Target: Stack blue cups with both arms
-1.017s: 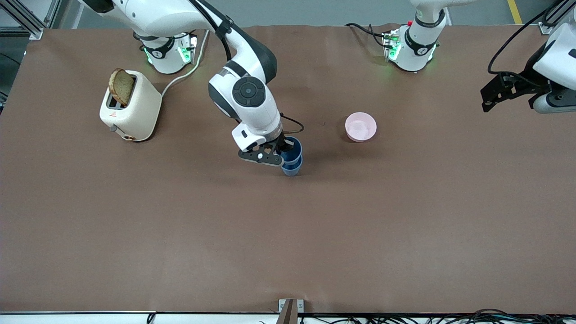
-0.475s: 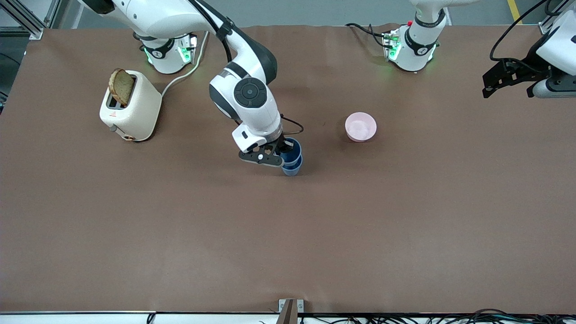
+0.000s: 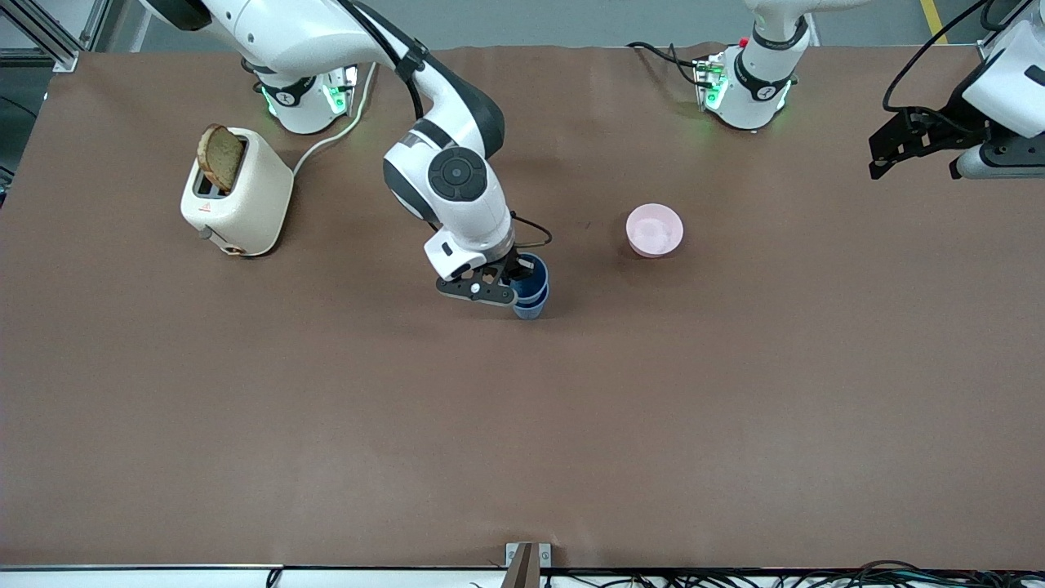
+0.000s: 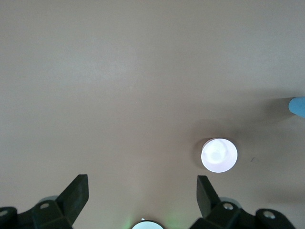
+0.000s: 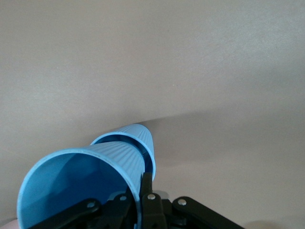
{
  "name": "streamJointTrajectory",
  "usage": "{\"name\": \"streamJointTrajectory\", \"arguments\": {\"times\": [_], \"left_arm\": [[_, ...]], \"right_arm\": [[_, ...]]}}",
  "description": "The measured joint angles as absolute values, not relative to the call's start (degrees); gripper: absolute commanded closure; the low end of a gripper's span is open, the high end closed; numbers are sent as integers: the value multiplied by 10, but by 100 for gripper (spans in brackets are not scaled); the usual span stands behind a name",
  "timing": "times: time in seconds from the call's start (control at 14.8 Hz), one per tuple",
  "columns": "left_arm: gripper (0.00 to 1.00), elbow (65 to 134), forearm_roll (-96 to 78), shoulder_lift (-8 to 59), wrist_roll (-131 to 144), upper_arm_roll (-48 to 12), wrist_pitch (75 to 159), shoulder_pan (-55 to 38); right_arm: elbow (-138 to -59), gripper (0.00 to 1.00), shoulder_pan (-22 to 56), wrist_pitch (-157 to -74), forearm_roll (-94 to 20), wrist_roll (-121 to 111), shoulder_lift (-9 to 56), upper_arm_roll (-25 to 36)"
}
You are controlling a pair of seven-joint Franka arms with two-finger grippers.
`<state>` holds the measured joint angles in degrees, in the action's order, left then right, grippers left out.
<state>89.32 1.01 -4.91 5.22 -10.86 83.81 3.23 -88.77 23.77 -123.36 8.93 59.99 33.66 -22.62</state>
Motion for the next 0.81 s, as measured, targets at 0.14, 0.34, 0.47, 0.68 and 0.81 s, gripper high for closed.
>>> {"name": "streamJointTrajectory", "arguments": {"times": [0.14,0.34,0.47,0.68,0.81], "left_arm": [[0,893,10,-49,52,-111,839,32],[0,893,10,-49,53,-120,839,31],[0,893,10,-49,55,-127,839,31],[0,893,10,-49,56,-127,839,32],[0,893,10,-49,56,-125,839,33]], "right_arm": [[-888,96,238,-1234,90,600,338,-226],[-888,94,240,-1234,90,600,341,-227],[-888,93,245,-1234,91,600,345,-227],[-888,86,250,-1236,91,601,351,-227],[-888,79,251,-1236,91,602,351,-227]]}}
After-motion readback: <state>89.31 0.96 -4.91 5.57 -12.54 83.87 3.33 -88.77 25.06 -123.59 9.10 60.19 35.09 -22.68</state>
